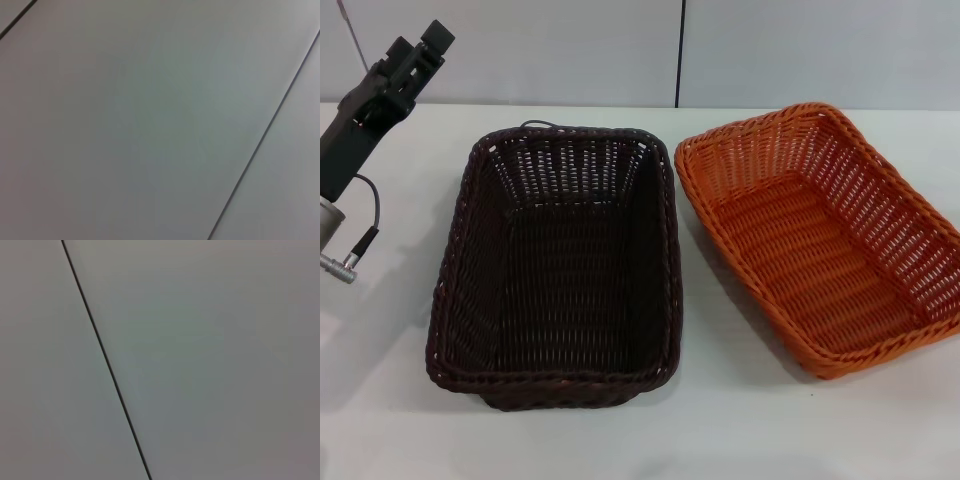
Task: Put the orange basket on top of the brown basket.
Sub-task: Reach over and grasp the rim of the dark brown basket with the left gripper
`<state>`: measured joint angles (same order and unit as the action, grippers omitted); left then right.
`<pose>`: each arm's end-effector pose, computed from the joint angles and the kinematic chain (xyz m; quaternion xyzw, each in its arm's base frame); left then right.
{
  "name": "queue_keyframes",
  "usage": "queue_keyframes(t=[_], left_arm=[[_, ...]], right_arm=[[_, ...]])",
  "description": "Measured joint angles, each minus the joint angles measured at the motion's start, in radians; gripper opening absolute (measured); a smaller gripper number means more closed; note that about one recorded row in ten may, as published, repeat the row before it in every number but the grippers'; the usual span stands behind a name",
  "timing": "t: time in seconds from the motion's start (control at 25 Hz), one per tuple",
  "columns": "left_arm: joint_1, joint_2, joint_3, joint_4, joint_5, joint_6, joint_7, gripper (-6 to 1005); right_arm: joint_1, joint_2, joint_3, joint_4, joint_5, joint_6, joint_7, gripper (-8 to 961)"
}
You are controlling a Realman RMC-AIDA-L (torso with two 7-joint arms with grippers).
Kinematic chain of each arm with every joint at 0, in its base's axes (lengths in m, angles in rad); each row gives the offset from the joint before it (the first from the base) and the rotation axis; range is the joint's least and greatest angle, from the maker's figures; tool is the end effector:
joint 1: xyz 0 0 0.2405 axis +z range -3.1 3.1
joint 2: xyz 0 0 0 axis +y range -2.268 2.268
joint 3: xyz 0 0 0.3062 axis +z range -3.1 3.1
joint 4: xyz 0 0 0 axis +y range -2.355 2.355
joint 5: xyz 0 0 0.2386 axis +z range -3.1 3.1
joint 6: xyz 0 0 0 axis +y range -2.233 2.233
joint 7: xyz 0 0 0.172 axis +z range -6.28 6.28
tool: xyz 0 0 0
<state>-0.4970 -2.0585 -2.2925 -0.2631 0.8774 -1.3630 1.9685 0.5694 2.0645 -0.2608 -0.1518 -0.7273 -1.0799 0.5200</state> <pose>-0.3257 0.4235 0.0025 -0.6721 -0.3383 -0.5515 0.3600 0.4254 0.4371 0.0673 -0.4814 0.3381 0.4045 0.7002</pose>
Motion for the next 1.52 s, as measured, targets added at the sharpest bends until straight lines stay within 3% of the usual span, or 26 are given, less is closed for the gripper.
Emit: queue_keyframes(t=[0.52,0.68,0.84,0.88,0.92,1.04,1.24,1.4,1.44,1.52], left_arm=[[0.001,-0.002,0.016,0.002,0.000,0.001,-0.005,856],[0.001,0.000,0.048,-0.007,0.000,0.022,-0.025,855],[0.001,0.017,0.142,-0.085,0.000,0.126,-0.152,854],[0.002,0.024,0.167,-0.106,0.000,0.147,-0.178,854],[0.004,0.047,0.232,-0.155,0.000,0.208,-0.253,854],[-0.004,0.107,0.317,-0.207,0.033,0.274,-0.413,853],[-0.026,0.191,0.327,-0.307,0.241,0.297,-0.684,851],[-0.030,0.230,0.325,-0.446,0.489,0.300,-0.909,850],[-0.031,0.236,0.321,-0.514,0.602,0.296,-0.994,850],[-0.031,0.236,0.321,-0.514,0.602,0.296,-0.994,849]], right_arm=[[-0.002,0.000,0.000,0.000,0.002,0.020,0.000,754],[-0.002,0.000,0.000,0.000,0.002,0.023,0.000,753],[0.002,0.000,0.000,0.000,0.002,0.024,0.000,751],[0.002,0.000,0.000,0.000,0.002,0.024,0.000,751],[0.002,0.000,0.000,0.000,0.002,0.024,0.000,751],[0.001,0.000,0.000,0.000,0.002,0.024,0.000,750],[-0.003,0.000,0.000,0.000,0.008,0.038,-0.005,748],[-0.003,-0.001,0.000,-0.002,0.011,0.048,-0.006,747],[-0.003,-0.001,0.000,-0.003,0.011,0.050,-0.006,747],[-0.003,-0.002,0.000,-0.004,0.011,0.051,-0.006,746]])
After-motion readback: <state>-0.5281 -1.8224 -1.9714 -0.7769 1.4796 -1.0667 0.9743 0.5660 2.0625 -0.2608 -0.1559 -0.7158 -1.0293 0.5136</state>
